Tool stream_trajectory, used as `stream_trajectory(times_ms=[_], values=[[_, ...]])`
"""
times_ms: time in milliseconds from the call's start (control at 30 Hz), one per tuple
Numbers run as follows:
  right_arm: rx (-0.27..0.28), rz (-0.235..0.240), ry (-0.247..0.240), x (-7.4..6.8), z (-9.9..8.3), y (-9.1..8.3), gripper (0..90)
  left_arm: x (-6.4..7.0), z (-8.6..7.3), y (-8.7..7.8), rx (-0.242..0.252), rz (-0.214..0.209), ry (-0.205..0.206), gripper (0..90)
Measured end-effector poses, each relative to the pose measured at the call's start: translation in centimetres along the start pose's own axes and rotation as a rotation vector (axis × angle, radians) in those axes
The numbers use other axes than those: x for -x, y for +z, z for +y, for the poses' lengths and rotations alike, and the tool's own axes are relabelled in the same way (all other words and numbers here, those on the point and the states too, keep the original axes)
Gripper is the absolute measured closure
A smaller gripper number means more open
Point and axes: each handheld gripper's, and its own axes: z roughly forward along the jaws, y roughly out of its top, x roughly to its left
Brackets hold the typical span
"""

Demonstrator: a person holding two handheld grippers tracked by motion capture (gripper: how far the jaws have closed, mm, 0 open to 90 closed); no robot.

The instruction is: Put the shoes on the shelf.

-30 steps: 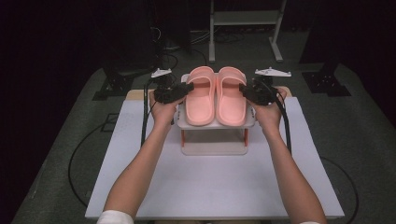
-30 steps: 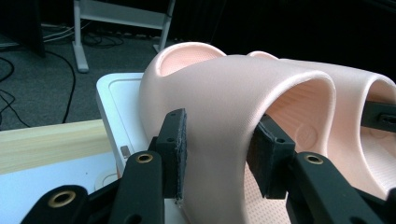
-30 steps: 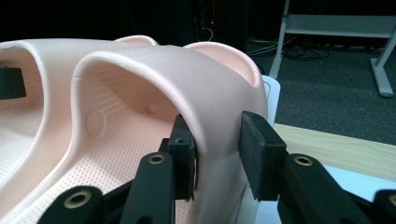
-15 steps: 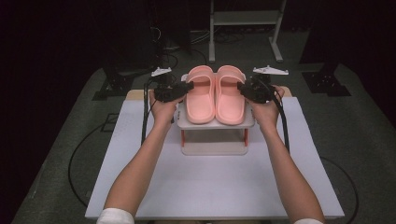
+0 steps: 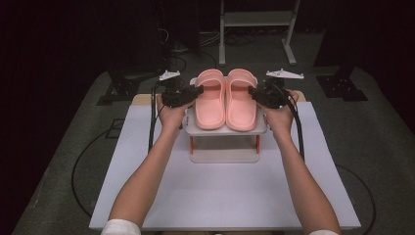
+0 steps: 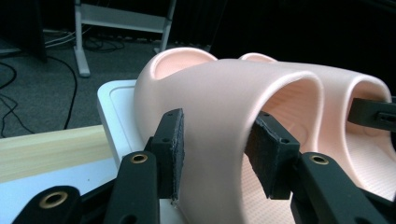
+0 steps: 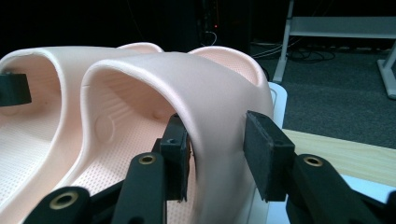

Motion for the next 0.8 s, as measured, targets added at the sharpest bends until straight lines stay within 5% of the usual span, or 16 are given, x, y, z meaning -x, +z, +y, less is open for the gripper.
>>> stream_trajectory(times_ms=[800], values=[[0.016,0.076,0.011,0.6,-0.8,-2.0,55.3,0.7,-0.1,-1.8,0.012,-0.012,0.031,52.5]])
